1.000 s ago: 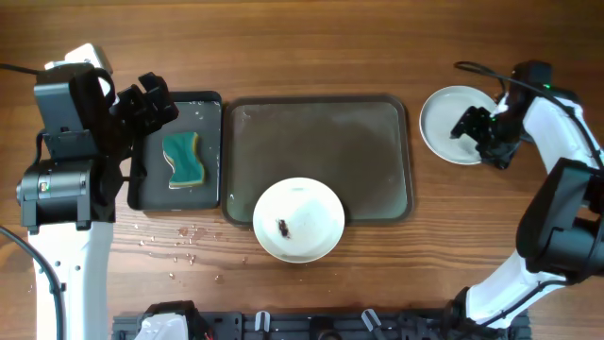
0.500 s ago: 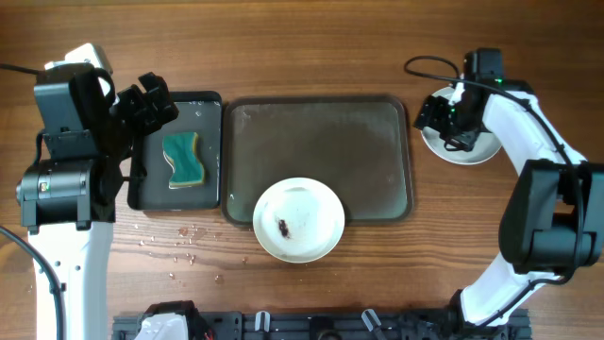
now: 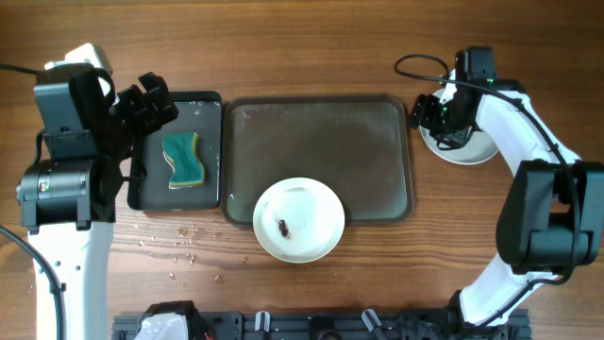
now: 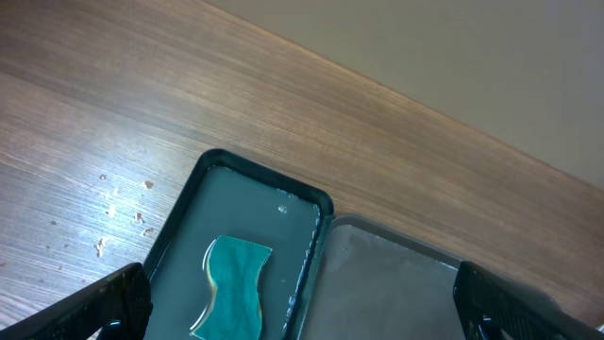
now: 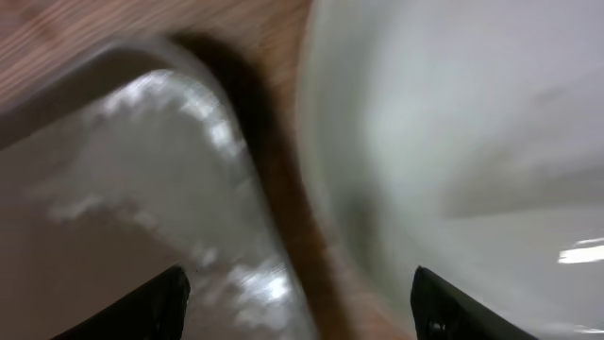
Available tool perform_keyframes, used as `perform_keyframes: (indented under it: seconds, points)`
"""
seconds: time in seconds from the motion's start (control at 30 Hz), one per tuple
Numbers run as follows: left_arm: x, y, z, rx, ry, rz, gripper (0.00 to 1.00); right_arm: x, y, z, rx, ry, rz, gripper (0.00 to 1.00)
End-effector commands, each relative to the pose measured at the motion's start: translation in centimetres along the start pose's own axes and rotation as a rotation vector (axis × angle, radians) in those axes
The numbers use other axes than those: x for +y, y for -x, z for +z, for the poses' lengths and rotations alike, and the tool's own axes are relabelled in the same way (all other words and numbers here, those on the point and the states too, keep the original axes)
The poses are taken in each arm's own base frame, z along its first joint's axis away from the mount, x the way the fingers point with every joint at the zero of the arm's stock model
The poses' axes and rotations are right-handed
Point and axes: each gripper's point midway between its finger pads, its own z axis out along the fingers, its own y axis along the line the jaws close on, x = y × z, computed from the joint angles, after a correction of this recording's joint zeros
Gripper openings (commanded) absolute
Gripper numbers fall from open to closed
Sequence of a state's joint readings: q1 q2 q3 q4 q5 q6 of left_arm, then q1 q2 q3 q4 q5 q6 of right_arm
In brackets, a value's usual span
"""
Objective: Clean dirty plates on tray and stack at the side
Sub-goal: 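Move the right gripper toward the residue plate in the middle tray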
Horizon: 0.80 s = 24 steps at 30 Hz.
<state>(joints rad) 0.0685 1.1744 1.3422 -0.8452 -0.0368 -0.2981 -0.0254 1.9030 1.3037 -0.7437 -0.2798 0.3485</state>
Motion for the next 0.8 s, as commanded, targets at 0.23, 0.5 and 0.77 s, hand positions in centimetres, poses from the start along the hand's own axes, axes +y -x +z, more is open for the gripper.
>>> perform_keyframes:
  seconds: [0.23, 0.5, 0.77]
  points:
    - [0.2, 0.4, -0.3, -0.015, 0.004, -0.013, 1.00, 10.3, -9.2, 0.1, 0.270, 0.252, -0.209, 0.75]
    - [0.2, 0.4, -0.3, -0.015, 0.004, -0.013, 1.00, 10.7, -16.2, 1.1, 0.395, 0.014, -0.371, 0.75]
    - [0.2, 0.4, -0.3, -0.015, 0.004, -0.013, 1.00, 10.3, -20.1, 0.8, 0.469, -0.103, -0.469, 0.62]
